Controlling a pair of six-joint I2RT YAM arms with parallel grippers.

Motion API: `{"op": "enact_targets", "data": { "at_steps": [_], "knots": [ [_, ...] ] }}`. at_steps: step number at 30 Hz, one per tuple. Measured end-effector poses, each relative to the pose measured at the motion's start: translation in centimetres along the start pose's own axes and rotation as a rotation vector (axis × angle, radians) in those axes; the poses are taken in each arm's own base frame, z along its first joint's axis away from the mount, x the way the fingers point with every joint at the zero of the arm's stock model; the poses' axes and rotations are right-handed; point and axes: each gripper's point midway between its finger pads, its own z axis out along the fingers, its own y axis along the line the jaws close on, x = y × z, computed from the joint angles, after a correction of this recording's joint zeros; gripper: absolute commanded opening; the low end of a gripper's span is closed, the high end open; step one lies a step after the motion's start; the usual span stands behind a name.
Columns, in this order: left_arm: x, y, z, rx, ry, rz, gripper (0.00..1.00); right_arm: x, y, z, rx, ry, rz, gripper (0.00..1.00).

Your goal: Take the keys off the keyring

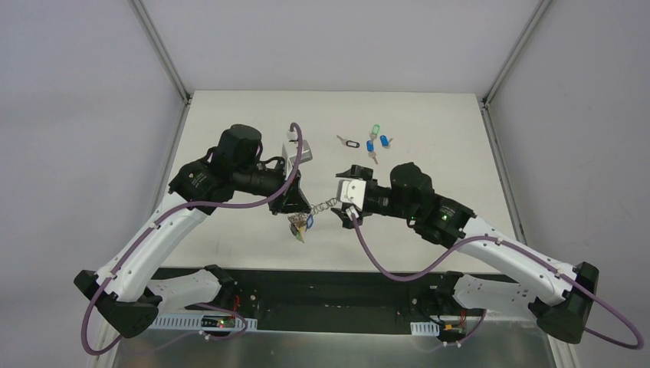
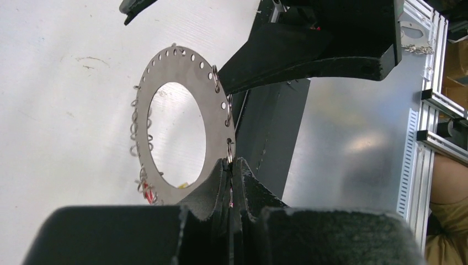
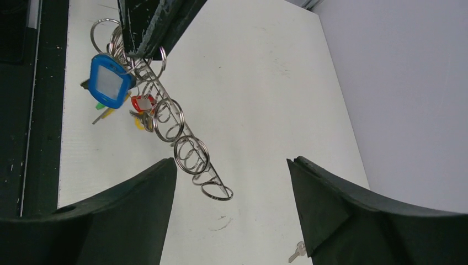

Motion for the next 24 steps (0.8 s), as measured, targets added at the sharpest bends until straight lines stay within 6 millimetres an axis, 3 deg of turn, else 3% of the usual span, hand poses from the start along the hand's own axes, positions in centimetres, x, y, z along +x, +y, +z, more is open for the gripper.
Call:
{"op": "enact_targets", "data": {
  "at_steps": [5, 11, 13, 14, 15, 16, 18, 24],
  "knots": [
    [-0.1, -0.1, -0.1, 0.003, 0.004, 0.001, 0.00, -0.5, 0.4, 1.0, -0.042, -0.007, 0.000, 0.76],
    [-0.3, -0.1, -0.2, 0.002, 0.001, 0.024, 0.00, -2.0, 1.9, 1.9, -0.112, -0.033, -0.008, 0.63],
    [-0.4, -0.1, -0.2, 0.001, 0.000, 0.029, 0.00, -2.3, 2.5, 2.2, -0.135, -0.035, -0.010, 0.50],
    [-0.5, -0.1, -0.3, 0.001, -0.002, 0.033, 0.00, -2.3, 2.7, 2.4, -0.144, -0.035, -0.011, 0.33],
    [-0.6, -0.1, -0.3, -0.002, -0.005, 0.038, 0.00, -2.2, 3.1, 2.5, -0.157, -0.030, -0.007, 0.08],
    [-0.7, -0.1, -0.4, -0.006, -0.008, 0.044, 0.00, -2.1, 3.2, 2.6, -0.162, -0.026, -0.013, 0.00],
    [-0.9, 0.0, -0.6, -0.015, -0.015, 0.059, 0.00, -1.8, 3.7, 2.7, -0.181, -0.019, -0.007, 0.00],
    [-2.0, 1.2, -1.8, -0.147, -0.077, 0.087, 0.75, -1.2, 2.8, 2.7, -0.141, 0.022, -0.057, 0.00]
  ]
}}
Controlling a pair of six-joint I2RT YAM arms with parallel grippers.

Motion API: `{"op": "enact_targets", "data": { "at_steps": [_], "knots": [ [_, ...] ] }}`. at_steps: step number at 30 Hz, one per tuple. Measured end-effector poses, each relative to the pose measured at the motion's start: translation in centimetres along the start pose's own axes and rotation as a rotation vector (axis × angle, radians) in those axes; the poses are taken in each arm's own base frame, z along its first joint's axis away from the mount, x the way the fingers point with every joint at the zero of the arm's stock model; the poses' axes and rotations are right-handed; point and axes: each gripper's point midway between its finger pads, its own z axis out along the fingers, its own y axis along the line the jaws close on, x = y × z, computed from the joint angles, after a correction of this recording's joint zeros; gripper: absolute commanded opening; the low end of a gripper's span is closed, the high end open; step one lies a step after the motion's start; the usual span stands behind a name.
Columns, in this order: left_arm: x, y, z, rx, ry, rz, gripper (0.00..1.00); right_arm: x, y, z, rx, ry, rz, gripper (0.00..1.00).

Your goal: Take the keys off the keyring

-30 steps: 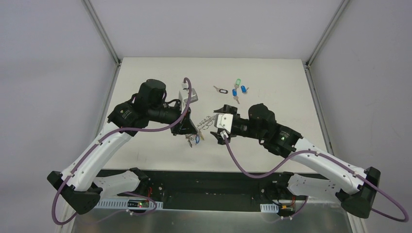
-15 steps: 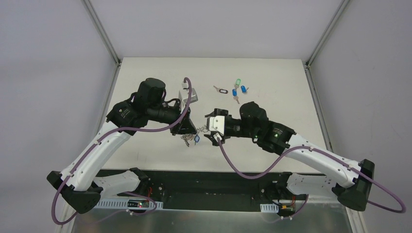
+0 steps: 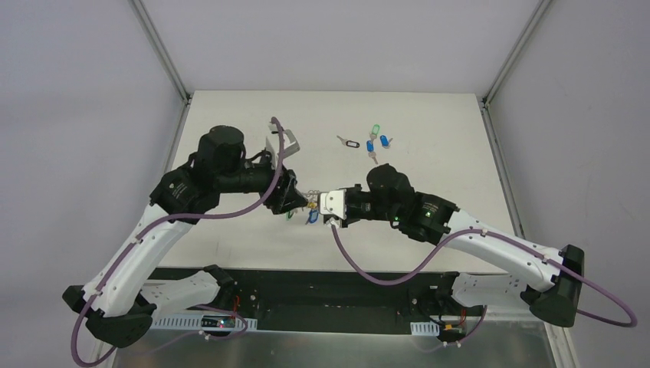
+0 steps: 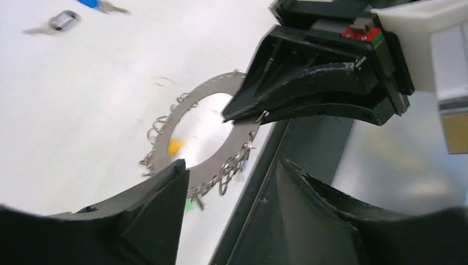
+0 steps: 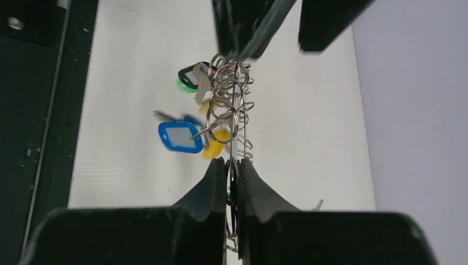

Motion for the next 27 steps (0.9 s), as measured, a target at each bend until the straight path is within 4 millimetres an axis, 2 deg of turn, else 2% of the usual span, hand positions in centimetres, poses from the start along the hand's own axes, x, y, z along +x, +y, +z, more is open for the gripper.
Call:
{"op": "enact_targets", "data": {
  "at_steps": [2, 8, 13, 19, 23, 27],
  "knots": [
    [-0.9, 0.8, -1.0, -0.087, -0.052, 0.005, 0.86, 0.8, -0.7, -0.2, 0.033, 0.045, -0.035, 0.00],
    [-1.5, 1.4, -3.3, -0.206, -0.175, -0.006, 0.86, 1.3, -3.9, -1.2, 0.152, 0.125, -0.188, 0.00],
    [0.1, 1.7, -3.0, -0.217, -0.219, -0.004, 0.86, -1.9, -7.9, -2.9, 0.267, 0.114, -0.307, 0.00],
    [2.0, 2.4, -1.1, -0.189, -0.309, 0.050, 0.85, -6.6, -11.6, -4.7, 0.371, 0.040, -0.394, 0.00],
    [2.6, 2.3, 0.0, -0.153, -0.428, 0.122, 0.85, -7.8, -12.1, -4.8, 0.386, 0.008, -0.415, 0.00],
    [0.5, 2.0, -0.1, -0.132, -0.536, 0.186, 0.82, -7.8, -11.9, -4.3, 0.369, -0.001, -0.424, 0.00]
  ]
}}
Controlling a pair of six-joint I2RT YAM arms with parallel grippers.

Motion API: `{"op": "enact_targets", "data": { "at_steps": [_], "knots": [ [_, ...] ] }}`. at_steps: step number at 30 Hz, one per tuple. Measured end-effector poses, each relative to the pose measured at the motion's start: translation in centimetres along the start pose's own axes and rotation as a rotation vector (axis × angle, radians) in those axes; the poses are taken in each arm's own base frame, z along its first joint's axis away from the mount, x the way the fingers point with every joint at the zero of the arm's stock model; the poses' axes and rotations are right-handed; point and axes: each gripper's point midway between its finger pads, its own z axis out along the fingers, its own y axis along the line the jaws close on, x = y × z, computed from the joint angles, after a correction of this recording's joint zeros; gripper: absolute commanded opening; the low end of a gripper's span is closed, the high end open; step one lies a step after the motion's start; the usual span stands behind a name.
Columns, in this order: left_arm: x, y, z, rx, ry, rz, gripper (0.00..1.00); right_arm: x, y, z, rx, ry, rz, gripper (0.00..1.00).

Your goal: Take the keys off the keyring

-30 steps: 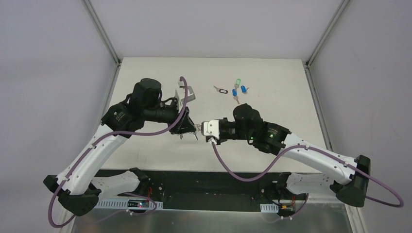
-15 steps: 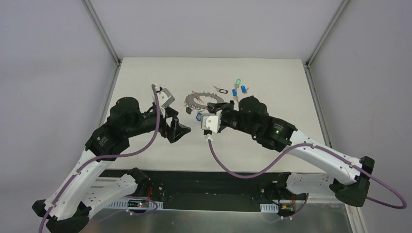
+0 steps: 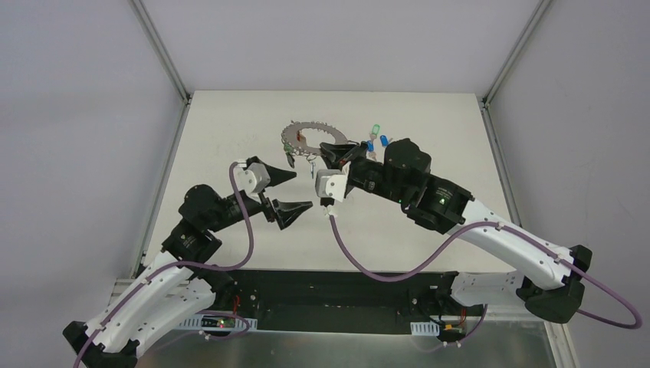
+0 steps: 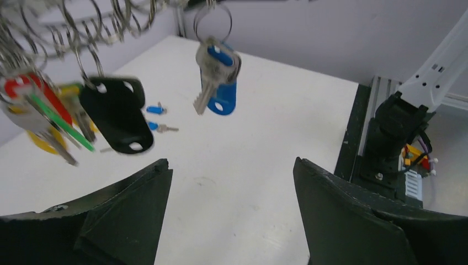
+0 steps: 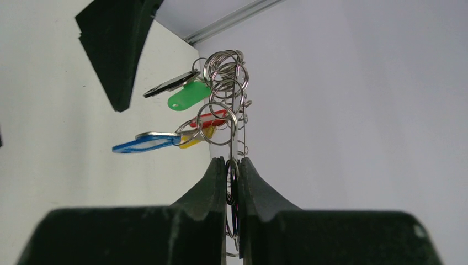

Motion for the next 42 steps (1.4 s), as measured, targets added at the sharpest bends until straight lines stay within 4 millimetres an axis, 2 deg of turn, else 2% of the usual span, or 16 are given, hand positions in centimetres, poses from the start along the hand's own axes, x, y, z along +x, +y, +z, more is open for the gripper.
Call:
{"op": "enact_targets", "data": {
  "at_steps": [7, 11, 14, 21, 22, 23, 28, 32, 34, 35, 37, 39, 42],
  "knots": [
    [-3.8, 0.1, 2.0, 0.041, -0.162, 0.074, 0.76, -0.3, 0.3, 0.2, -0.014, -0.019, -0.001, 0.00],
    [-4.2, 0.6, 3.0, 0.040, -0.186, 0.084, 0.66, -0.4, 0.3, 0.2, -0.016, -0.022, -0.001, 0.00],
    [-3.9, 0.9, 3.6, 0.040, -0.182, 0.078, 0.61, -0.4, 0.4, 0.3, -0.018, -0.024, -0.001, 0.00],
    [-4.0, 1.1, 4.2, 0.041, -0.189, 0.073, 0.23, -0.4, 0.6, 0.6, -0.024, -0.029, 0.000, 0.00],
    [-4.1, 1.1, 4.2, 0.041, -0.191, 0.073, 0.15, -0.4, 0.6, 0.6, -0.024, -0.030, 0.000, 0.00],
    [-4.3, 1.1, 4.2, 0.041, -0.194, 0.075, 0.02, -0.4, 0.6, 0.6, -0.023, -0.030, 0.000, 0.00],
    [-5.1, 1.1, 4.1, 0.034, -0.198, 0.067, 0.00, -0.2, 0.3, 0.6, -0.009, -0.019, 0.012, 0.00],
    [-4.9, 1.3, 3.6, 0.000, -0.123, 0.008, 0.00, 1.3, 0.2, 0.3, 0.028, 0.062, 0.065, 0.00],
    [-4.9, 1.5, 3.2, -0.027, -0.064, -0.033, 0.00, 2.8, 1.1, 0.3, 0.039, 0.119, 0.109, 0.00],
    [-5.0, 1.5, 2.9, -0.041, -0.036, -0.053, 0.00, 3.9, 2.6, 0.4, 0.024, 0.152, 0.149, 0.00],
    [-4.4, 1.8, 2.6, -0.073, 0.041, -0.099, 0.00, 4.6, 5.0, 0.8, -0.011, 0.169, 0.199, 0.21],
    [-2.6, 1.9, 2.2, -0.096, 0.152, -0.150, 0.00, 5.3, 7.4, 1.0, -0.039, 0.189, 0.269, 0.46],
    [0.0, 2.3, 1.7, -0.136, 0.318, -0.210, 0.00, 7.5, 10.2, 0.5, -0.042, 0.268, 0.410, 0.60]
  ]
}}
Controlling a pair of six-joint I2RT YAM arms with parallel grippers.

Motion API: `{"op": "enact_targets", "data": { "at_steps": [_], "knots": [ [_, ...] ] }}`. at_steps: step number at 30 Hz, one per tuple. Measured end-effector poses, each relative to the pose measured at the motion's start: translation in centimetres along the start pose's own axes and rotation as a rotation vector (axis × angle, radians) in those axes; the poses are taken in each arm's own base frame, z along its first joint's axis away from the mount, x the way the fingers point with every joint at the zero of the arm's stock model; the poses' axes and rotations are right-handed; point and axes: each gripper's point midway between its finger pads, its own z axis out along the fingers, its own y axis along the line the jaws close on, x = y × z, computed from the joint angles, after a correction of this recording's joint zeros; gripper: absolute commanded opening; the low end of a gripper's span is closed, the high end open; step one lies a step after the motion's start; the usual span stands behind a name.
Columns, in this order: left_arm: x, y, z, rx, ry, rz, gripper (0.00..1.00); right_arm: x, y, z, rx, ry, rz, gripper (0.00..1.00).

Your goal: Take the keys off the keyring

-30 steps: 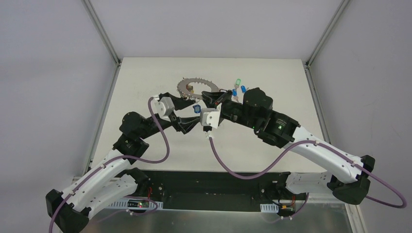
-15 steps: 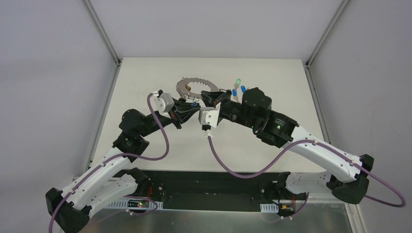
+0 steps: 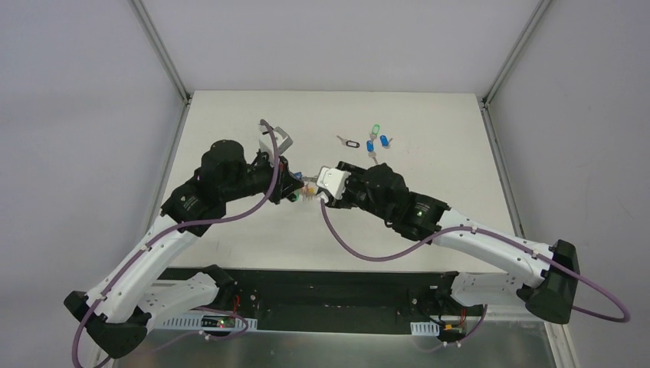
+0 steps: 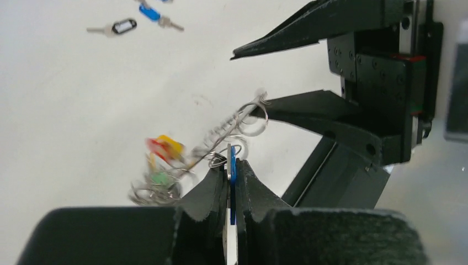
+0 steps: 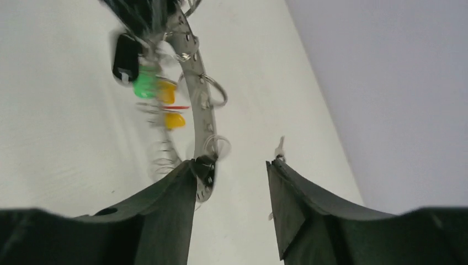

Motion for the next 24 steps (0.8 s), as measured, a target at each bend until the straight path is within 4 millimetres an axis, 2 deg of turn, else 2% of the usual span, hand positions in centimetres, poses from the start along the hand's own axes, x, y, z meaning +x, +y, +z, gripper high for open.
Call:
{"op": "enact_targets", "data": {
  "at_steps": [2, 4, 6, 9, 13, 16, 24],
  "knots": [
    [0.9, 0.4, -0.1, -0.022, 0.080, -0.001, 0.00, 2.1, 1.3, -0.2, -0.008, 0.045, 0.102, 0.65],
    [1.3, 0.4, -0.3, -0.011, 0.141, 0.036, 0.00, 3.3, 2.6, -0.9, -0.029, 0.055, 0.186, 0.65],
    [1.8, 0.2, -0.6, 0.017, 0.198, 0.091, 0.00, 3.5, 4.0, -2.0, -0.068, 0.033, 0.266, 0.63],
    [2.3, 0.3, -0.8, 0.053, 0.273, 0.182, 0.00, 2.4, 4.9, -4.0, -0.106, -0.040, 0.354, 0.61],
    [2.3, 0.5, -0.4, 0.100, 0.334, 0.287, 0.00, 0.5, 3.9, -6.0, -0.096, -0.135, 0.411, 0.60],
    [2.7, 1.0, 0.1, 0.123, 0.373, 0.349, 0.00, 0.1, 2.8, -6.6, -0.061, -0.163, 0.433, 0.59],
    [3.2, 2.1, 2.6, 0.191, 0.437, 0.487, 0.00, 3.5, -0.6, -5.8, 0.119, -0.060, 0.535, 0.61]
  ]
}}
